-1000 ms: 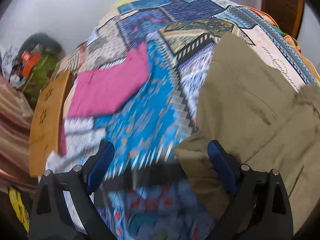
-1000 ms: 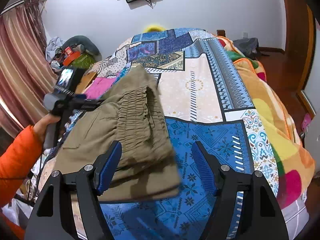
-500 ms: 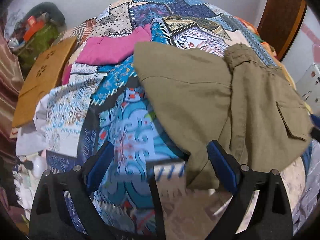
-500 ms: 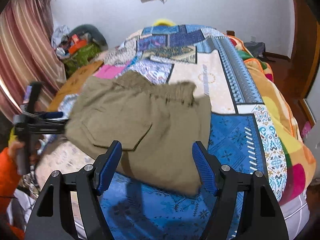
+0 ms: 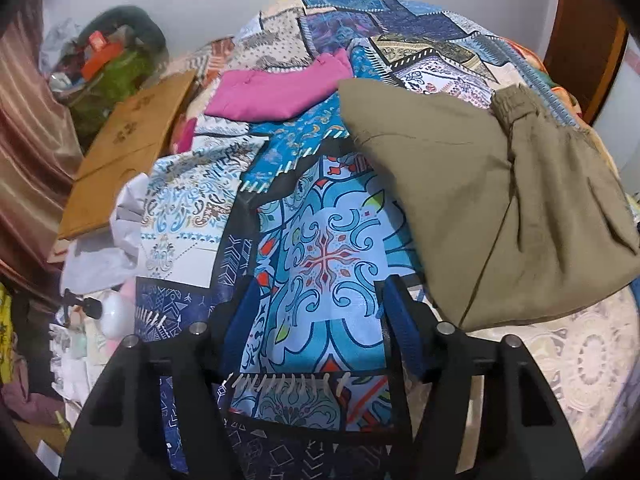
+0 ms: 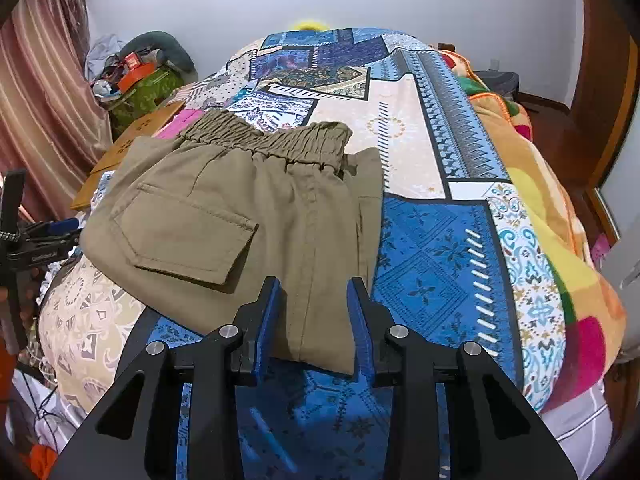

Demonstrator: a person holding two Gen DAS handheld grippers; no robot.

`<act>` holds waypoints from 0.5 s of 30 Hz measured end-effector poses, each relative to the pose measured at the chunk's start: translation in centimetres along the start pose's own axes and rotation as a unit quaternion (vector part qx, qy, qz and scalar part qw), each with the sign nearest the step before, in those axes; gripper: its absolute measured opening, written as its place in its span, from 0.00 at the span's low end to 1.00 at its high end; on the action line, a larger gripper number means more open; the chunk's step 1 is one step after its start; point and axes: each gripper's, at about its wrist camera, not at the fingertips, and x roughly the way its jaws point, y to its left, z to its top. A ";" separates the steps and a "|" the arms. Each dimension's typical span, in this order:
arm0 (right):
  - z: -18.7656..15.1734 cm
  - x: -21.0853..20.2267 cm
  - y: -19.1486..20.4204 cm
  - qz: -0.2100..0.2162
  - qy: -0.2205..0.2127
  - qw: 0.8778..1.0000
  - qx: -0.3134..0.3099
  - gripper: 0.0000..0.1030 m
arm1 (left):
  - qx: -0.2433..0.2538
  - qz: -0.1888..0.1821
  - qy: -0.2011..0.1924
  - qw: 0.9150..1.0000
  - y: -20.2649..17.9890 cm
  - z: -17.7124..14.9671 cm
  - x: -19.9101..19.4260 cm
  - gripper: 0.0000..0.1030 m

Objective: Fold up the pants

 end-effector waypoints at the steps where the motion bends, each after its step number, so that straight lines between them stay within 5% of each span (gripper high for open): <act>1: 0.2 -0.2 -0.1 0.003 -0.002 1.000 0.003 0.31 | 0.000 -0.004 -0.004 1.000 0.1 0.4 -0.4 0.61; 10: 3.9 0.7 -0.5 0.018 -0.025 0.999 0.017 0.31 | 0.051 -0.100 -0.081 0.990 -5.1 6.5 -4.3 0.61; 15: 5.2 2.7 0.1 0.021 -0.016 1.000 -0.015 0.31 | 0.110 -0.133 -0.052 0.984 -10.1 8.0 -1.7 0.32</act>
